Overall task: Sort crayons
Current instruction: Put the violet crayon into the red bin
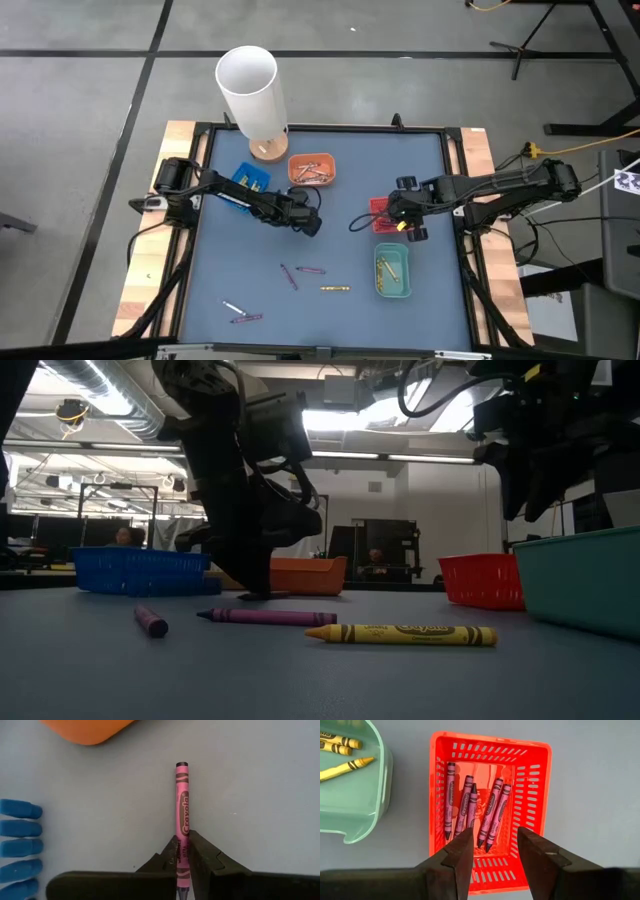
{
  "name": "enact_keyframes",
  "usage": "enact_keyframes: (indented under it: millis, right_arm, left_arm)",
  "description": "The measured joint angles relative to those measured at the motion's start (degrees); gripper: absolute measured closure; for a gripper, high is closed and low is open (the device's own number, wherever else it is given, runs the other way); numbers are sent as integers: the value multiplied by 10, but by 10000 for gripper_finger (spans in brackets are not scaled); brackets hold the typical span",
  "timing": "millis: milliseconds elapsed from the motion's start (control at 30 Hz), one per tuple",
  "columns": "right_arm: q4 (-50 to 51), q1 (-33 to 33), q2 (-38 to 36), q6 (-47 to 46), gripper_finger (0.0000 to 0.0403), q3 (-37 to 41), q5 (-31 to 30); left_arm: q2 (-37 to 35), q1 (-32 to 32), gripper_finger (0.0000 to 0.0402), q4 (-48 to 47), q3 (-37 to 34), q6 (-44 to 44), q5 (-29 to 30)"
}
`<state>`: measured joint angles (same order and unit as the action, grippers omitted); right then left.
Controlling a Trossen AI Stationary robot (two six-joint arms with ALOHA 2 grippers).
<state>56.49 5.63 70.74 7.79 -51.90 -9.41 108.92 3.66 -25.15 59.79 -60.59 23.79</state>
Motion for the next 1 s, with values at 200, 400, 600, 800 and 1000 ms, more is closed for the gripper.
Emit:
enact_keyframes:
  millis: [200,400,600,800,1000]
  right_arm:
    - [-1,0,0,0,251,0,0]
    - [-14,0,0,0,251,0,0]
    - [-25,0,0,0,251,0,0]
    - [-20,0,-1,-1,251,0,0]
    - [14,0,-24,-1,251,0,0]
  left_arm:
    - [2,6,390,15,14,38,-1]
    - [4,21,390,35,57,81,-39]
    - [3,31,390,69,87,104,-30]
    - [3,40,390,187,89,140,-18]
    - [7,40,390,313,89,182,24]
